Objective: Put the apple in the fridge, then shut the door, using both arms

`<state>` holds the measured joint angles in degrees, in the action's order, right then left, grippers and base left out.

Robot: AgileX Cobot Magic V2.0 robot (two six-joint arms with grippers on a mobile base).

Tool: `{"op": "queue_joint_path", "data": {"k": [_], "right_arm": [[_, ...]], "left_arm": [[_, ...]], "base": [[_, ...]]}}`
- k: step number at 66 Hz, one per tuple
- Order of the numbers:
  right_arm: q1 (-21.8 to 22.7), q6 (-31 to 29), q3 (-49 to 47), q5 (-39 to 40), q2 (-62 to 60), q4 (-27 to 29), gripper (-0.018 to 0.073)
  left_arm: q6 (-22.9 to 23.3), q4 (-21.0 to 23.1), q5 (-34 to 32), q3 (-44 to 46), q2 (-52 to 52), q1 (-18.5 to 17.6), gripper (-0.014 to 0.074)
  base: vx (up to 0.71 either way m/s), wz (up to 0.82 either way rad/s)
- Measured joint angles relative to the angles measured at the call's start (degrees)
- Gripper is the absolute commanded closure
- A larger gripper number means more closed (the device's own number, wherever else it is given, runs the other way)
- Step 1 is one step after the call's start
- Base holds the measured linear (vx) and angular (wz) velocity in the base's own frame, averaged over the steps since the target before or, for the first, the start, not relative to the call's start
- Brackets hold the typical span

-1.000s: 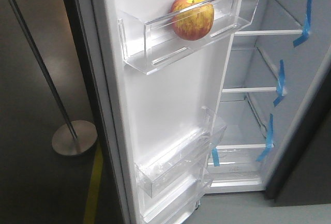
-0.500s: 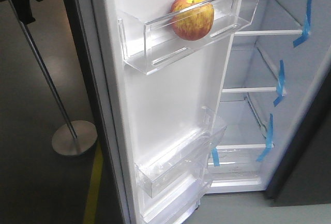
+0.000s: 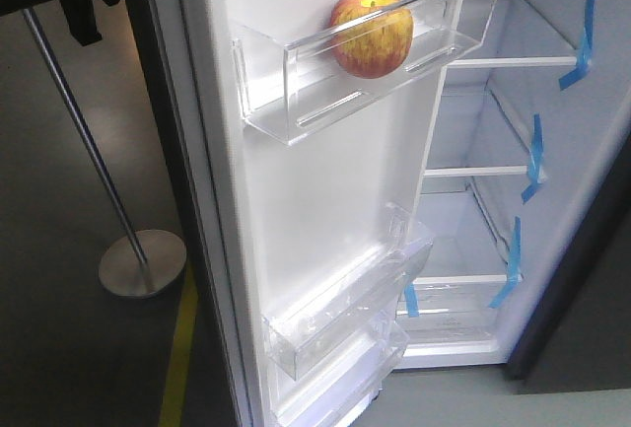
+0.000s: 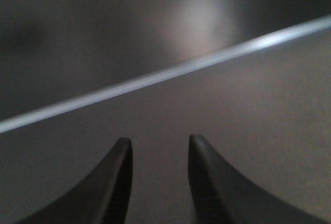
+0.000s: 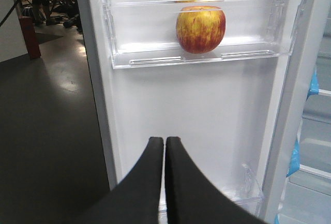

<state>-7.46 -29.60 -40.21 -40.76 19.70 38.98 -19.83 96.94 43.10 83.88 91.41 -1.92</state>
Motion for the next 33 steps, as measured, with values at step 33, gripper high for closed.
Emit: {"op": "queue_joint_path", "data": {"k": [33], "right_arm": [[0.00,0.00,0.00,0.00,0.00,0.00,0.0562]], "left_arm": [[-4.18,0.00,6.32,0.00,0.00,-11.34,0.0331]], "base": [[0.00,0.00]]}}
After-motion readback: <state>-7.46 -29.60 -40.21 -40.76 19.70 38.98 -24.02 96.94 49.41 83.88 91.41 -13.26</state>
